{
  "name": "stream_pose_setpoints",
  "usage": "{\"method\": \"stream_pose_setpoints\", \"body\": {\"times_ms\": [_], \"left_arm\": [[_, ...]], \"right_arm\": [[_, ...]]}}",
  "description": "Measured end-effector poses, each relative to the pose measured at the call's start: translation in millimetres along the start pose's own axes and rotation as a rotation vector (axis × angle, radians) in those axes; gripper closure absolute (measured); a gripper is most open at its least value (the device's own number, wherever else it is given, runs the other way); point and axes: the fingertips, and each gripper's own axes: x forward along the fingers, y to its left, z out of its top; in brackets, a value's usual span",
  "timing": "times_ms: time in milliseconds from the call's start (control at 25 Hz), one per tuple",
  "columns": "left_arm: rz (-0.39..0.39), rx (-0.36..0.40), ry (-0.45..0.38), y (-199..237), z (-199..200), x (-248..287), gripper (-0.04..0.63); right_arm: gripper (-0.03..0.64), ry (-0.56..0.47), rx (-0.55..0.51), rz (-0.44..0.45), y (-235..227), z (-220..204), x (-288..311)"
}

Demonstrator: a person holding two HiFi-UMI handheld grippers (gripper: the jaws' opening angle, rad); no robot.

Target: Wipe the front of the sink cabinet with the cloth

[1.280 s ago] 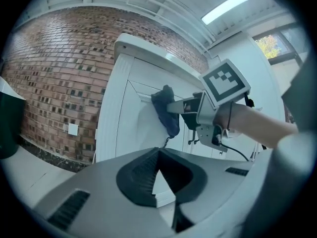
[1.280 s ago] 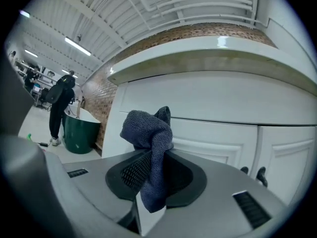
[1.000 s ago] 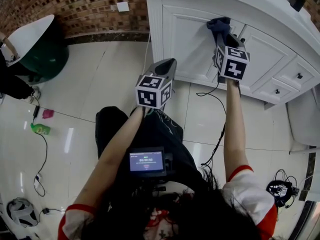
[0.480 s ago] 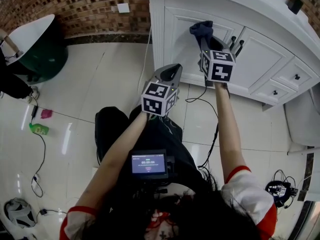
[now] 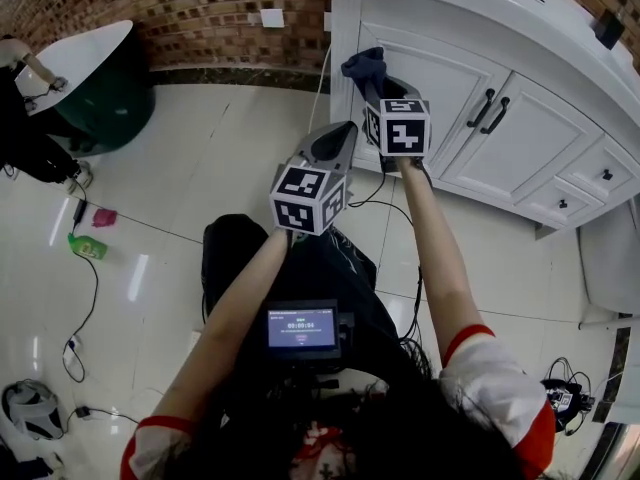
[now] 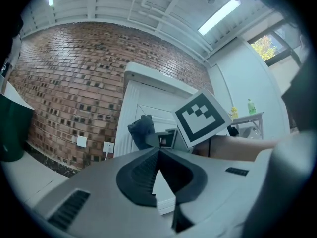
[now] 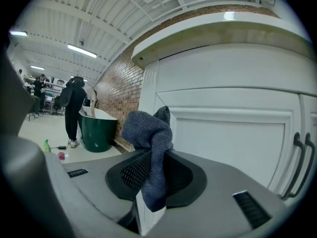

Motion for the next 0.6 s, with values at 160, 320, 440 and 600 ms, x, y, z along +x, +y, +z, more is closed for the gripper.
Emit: {"method": "stream_pose_setpoints", "body": {"times_ms": [160,320,440,600], "left_arm": [[0.010,-0.009,-0.002,4.6,-0.5,-3.0,0.560],[-0.005,0.001,0.000,-2.5,-1.7,0.4,0.560],[-0.020,0.011,0.004,-11.6,-4.9,4.7,0.560],[-0.045,0.042,0.017,-27.4,-8.8,11.5,0.560]], "right_arm": [[0.529,0.013,0.015,-0.032,-15.4,-7.1,-4.5],[0.529,0.010,0.031,-0.097,-53.4,-12.7,-24.9],[0.529,0.014,0.040,-0.148,-82.5,-19.0,-42.7],[0.529,0.020,0.061,-0.208,-120.6,-31.3,-64.5]]}}
